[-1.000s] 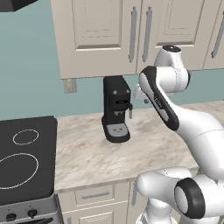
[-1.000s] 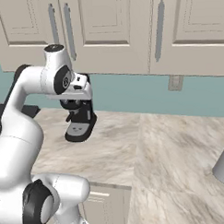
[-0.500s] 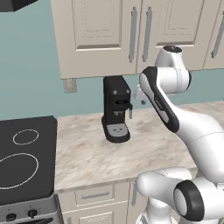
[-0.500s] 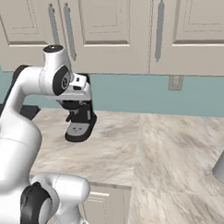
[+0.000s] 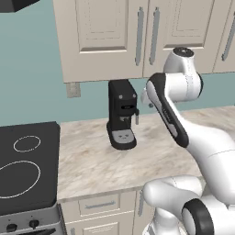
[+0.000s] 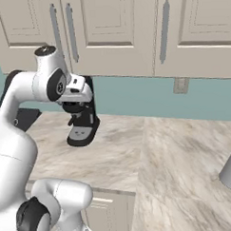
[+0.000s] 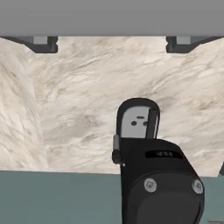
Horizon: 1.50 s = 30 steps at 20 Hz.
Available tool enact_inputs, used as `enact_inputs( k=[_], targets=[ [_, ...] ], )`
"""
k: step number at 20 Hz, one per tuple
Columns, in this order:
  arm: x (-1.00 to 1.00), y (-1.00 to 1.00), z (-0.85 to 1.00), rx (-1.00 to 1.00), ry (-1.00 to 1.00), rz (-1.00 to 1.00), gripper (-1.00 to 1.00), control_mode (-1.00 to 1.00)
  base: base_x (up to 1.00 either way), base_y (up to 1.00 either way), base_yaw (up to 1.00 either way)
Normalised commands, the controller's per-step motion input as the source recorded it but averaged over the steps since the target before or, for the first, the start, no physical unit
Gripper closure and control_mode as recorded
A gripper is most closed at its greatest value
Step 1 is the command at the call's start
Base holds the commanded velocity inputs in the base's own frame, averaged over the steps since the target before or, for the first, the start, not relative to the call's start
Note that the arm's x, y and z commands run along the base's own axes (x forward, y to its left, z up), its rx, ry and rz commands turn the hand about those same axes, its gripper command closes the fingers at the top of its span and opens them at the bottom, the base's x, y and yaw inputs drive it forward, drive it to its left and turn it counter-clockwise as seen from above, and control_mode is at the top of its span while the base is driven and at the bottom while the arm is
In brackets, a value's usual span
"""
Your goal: Open the cabinet, retrieve the rolling pin, and place it next to the meat on the cutting board to prepare for tenderizing.
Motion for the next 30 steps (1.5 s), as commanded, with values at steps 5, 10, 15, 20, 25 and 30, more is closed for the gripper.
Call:
enact_inputs(
  k=[5, 10, 15, 20, 25, 30],
  targets=[
    [-0.54, -0.10, 0.17, 0.00, -0.39, -0.11, -1.00, -1.00, 0.00, 0.00, 0.00],
    [-0.54, -0.06, 0.27, 0.00, -0.39, -0.08, -1.00, -1.00, 0.00, 0.00, 0.00],
    [-0.43, -0.08, 0.43, -0.02, -0.40, -0.08, -1.00, -1.00, 0.00, 0.00, 0.00],
    [-0.17, -0.02, 0.54, -0.02, -0.34, -0.07, -1.00, -1.00, 0.00, 0.00, 0.00],
    [-0.02, -0.01, 0.59, -0.02, -0.29, -0.02, -1.00, -1.00, 0.00, 0.00, 0.00],
    [0.09, 0.00, 0.60, -0.01, -0.18, 0.00, -1.00, -1.00, 0.00, 0.00, 0.00]
  ],
)
